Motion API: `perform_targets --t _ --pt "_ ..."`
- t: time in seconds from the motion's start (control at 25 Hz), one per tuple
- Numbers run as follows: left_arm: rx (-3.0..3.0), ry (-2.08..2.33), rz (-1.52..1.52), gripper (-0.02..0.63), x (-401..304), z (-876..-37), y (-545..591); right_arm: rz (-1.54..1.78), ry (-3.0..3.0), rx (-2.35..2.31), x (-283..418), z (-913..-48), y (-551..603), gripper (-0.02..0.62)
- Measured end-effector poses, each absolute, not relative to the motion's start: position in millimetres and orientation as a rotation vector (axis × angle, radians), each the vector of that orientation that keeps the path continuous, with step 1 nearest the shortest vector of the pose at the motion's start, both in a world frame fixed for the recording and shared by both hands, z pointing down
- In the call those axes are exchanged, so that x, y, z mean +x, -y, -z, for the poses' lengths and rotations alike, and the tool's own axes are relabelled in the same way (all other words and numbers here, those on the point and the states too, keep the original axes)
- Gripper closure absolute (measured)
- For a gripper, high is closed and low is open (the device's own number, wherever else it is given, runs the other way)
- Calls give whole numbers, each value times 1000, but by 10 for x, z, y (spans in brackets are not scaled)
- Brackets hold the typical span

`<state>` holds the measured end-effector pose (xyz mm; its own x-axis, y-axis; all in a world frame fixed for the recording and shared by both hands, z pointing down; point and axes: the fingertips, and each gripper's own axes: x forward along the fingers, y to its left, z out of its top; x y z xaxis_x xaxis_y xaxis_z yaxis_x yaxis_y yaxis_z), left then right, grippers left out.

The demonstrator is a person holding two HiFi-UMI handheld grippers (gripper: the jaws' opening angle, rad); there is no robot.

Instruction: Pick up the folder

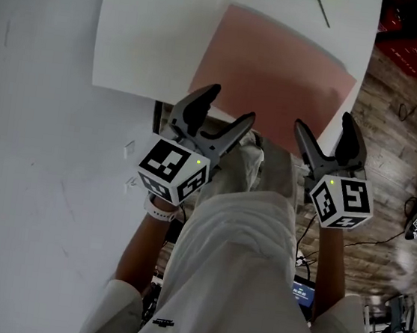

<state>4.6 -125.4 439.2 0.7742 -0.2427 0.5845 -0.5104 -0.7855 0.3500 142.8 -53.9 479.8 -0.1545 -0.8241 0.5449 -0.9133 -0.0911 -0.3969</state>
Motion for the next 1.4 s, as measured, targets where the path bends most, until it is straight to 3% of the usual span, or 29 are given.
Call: perform_targets --t 0.28,1.4 --pt "2428 636 -746 270 21 -4576 1543 -1173 1941 1965 1522 -5092 631 44" --pt "2272 625 -993 255 -409 -5438 2118 -1320 1815 1898 1373 -5590 664 14"
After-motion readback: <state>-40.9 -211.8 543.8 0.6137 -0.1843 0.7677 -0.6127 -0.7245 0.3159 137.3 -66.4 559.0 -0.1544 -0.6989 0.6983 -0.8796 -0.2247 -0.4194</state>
